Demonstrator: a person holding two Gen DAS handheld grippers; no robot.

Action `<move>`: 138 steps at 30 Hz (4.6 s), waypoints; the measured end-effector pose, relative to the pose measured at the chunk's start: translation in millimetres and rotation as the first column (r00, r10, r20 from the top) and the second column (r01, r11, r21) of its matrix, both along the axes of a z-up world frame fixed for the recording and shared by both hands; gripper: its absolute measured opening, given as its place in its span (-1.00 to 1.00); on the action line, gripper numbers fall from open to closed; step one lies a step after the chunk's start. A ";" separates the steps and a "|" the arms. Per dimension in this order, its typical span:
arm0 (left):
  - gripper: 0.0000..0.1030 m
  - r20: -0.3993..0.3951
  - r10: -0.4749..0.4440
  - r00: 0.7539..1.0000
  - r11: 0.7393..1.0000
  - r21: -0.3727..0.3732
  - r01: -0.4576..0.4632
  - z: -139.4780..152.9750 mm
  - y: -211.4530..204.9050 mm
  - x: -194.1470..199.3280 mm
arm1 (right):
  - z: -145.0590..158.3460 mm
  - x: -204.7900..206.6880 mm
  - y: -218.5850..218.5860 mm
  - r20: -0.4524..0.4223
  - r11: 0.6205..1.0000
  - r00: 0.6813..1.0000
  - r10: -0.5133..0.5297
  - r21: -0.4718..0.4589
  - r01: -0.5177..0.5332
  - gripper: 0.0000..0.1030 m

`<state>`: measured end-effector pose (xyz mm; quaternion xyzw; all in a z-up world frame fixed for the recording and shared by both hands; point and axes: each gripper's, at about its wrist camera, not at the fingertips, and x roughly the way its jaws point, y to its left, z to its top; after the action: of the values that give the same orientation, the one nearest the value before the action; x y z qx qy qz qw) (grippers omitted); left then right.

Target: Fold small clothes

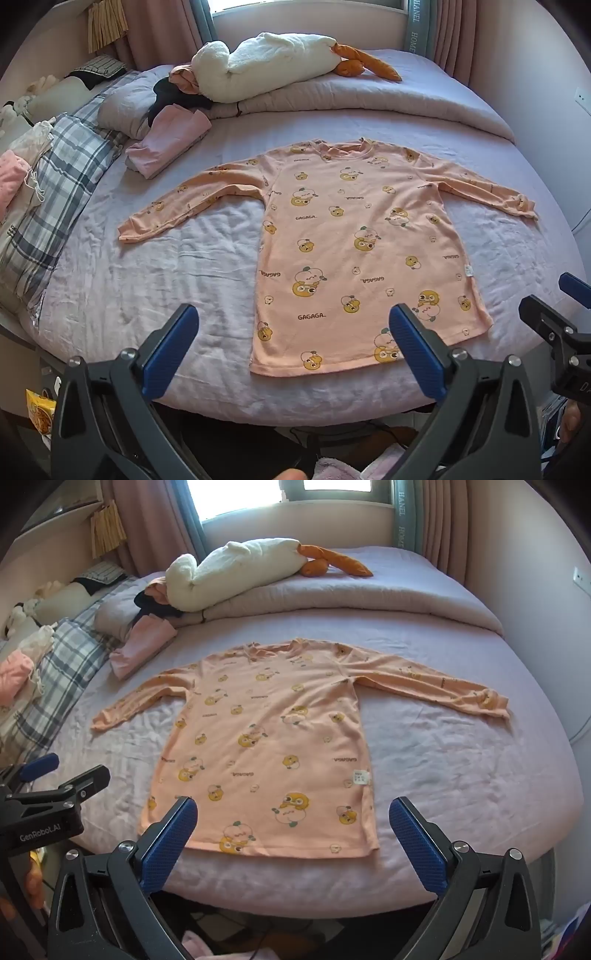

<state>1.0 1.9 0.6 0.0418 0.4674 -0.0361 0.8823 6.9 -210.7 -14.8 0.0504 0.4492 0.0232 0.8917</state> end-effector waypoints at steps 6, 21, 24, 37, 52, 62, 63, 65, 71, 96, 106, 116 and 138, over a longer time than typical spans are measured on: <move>1.00 -0.004 -0.005 1.000 1.000 0.028 0.006 1.3 -7.6 3.1 | -0.4 0.6 -0.7 -0.009 1.000 1.000 -0.003 0.001 0.003 1.00; 1.00 -0.001 0.005 1.000 1.000 0.020 -0.005 -2.3 -3.6 -2.0 | -0.2 0.4 -0.6 -0.004 1.000 1.000 -0.003 0.001 0.003 1.00; 1.00 -0.002 0.007 1.000 1.000 0.019 -0.007 -2.5 -4.0 -1.9 | -0.1 -0.2 -0.6 -0.004 1.000 1.000 -0.005 0.002 0.005 1.00; 1.00 -0.010 0.003 1.000 1.000 0.022 -0.003 -5.0 -4.8 -2.5 | 0.0 1.1 -1.0 -0.016 1.000 1.000 0.001 0.014 -0.001 1.00; 1.00 -0.018 0.003 1.000 1.000 0.022 -0.003 -8.8 -5.8 -3.2 | -5.3 1.3 -1.6 -0.021 1.000 1.000 0.001 0.019 0.000 1.00; 1.00 -0.027 0.000 1.000 1.000 0.020 0.000 -9.4 -4.6 -2.0 | -4.6 1.6 -1.4 -0.024 1.000 1.000 0.001 0.018 0.000 1.00; 1.00 -0.029 0.000 1.000 1.000 0.021 0.001 -9.3 -4.6 -1.5 | -4.5 1.7 -1.6 -0.024 1.000 1.000 0.001 0.020 0.000 1.00; 1.00 -0.028 0.000 1.000 1.000 0.021 0.000 -9.3 -4.6 -1.5 | -5.6 1.0 -1.0 -0.024 1.000 1.000 0.001 0.020 0.000 1.00; 1.00 -0.029 -0.001 1.000 1.000 0.021 0.001 -9.4 -4.6 -1.5 | -6.6 0.4 -0.3 -0.025 1.000 1.000 -0.001 0.017 0.001 1.00; 1.00 -0.039 0.000 0.999 1.000 0.025 0.001 -11.0 -8.1 0.5 | -6.2 1.3 -0.9 -0.029 1.000 1.000 0.000 0.021 0.001 1.00; 1.00 -0.040 0.000 0.999 1.000 0.023 0.001 -11.8 -9.2 1.0 | -6.4 0.7 -1.0 -0.032 1.000 0.999 -0.004 0.024 0.005 1.00; 1.00 -0.044 0.001 0.999 0.993 -0.118 -0.006 -23.1 -7.7 20.5 | -10.2 5.0 -21.7 -0.016 0.995 1.000 -0.005 0.097 0.007 1.00; 0.99 -0.182 0.016 0.983 0.844 -0.525 -0.111 -91.9 -2.9 108.1 | -126.9 82.8 -299.1 -0.031 0.680 0.862 -0.506 0.600 0.420 1.00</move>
<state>109.2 -1.0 -91.2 -0.2237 0.5137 -0.1386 0.8166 89.7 -509.9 -141.7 0.4340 0.3293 -0.0622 0.8363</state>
